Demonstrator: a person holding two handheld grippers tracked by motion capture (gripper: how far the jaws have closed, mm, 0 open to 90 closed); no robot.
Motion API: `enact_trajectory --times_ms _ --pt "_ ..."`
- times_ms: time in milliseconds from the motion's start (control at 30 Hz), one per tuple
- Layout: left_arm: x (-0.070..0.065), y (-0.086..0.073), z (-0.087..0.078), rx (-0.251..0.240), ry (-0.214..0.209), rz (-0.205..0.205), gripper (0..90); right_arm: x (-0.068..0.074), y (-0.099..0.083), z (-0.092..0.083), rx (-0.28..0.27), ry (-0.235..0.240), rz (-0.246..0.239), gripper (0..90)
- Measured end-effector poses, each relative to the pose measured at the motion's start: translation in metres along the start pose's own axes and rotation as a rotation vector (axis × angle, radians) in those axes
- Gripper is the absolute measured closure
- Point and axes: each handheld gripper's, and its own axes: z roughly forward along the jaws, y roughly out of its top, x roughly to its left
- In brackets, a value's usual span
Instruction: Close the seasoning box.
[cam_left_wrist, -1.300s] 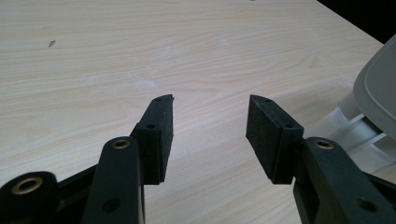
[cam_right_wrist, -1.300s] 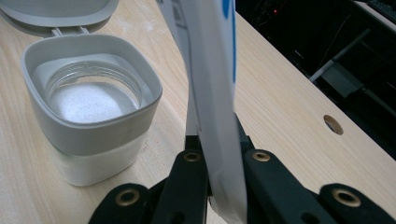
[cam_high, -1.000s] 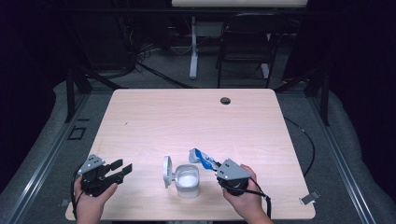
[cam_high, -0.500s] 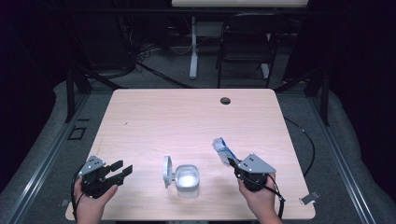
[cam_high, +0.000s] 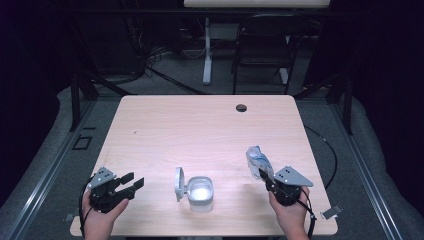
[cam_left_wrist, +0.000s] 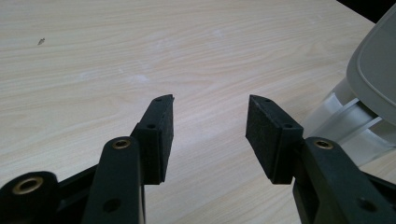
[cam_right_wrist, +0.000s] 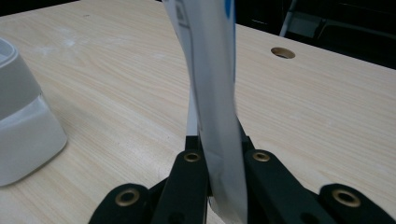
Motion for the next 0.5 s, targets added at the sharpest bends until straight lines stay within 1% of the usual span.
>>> enact_trajectory --times_ms 100,133,200,267,300,433,467,500 --pt "0.0 0.0 0.001 -0.001 -0.002 0.003 52.1 0.0 -0.002 0.0 0.016 -0.008 -0.008 89.7" --pt "0.0 0.0 0.001 0.0 -0.004 0.005 52.1 -0.001 -0.002 0.001 0.014 -0.003 -0.004 89.7" --pt "0.0 0.0 0.001 0.0 -0.004 0.006 52.1 -0.003 -0.003 0.001 0.011 -0.011 -0.001 89.7" --pt "0.0 0.0 0.0 0.001 -0.003 0.005 52.1 -0.005 -0.005 0.002 0.012 -0.012 0.01 89.7" --pt "0.0 -0.001 0.0 0.003 -0.001 0.004 52.1 -0.007 -0.005 0.002 0.026 -0.017 0.008 89.7" --pt "0.0 -0.001 0.0 0.001 0.0 0.003 52.0 -0.012 -0.011 0.005 0.028 -0.024 0.039 89.7" --pt "0.001 -0.002 0.001 0.003 0.0 0.005 52.0 -0.013 -0.013 0.006 0.042 -0.024 0.042 89.7" --pt "0.0 -0.002 0.001 0.005 0.0 0.001 51.9 -0.014 -0.016 0.009 0.063 -0.033 0.035 89.7"
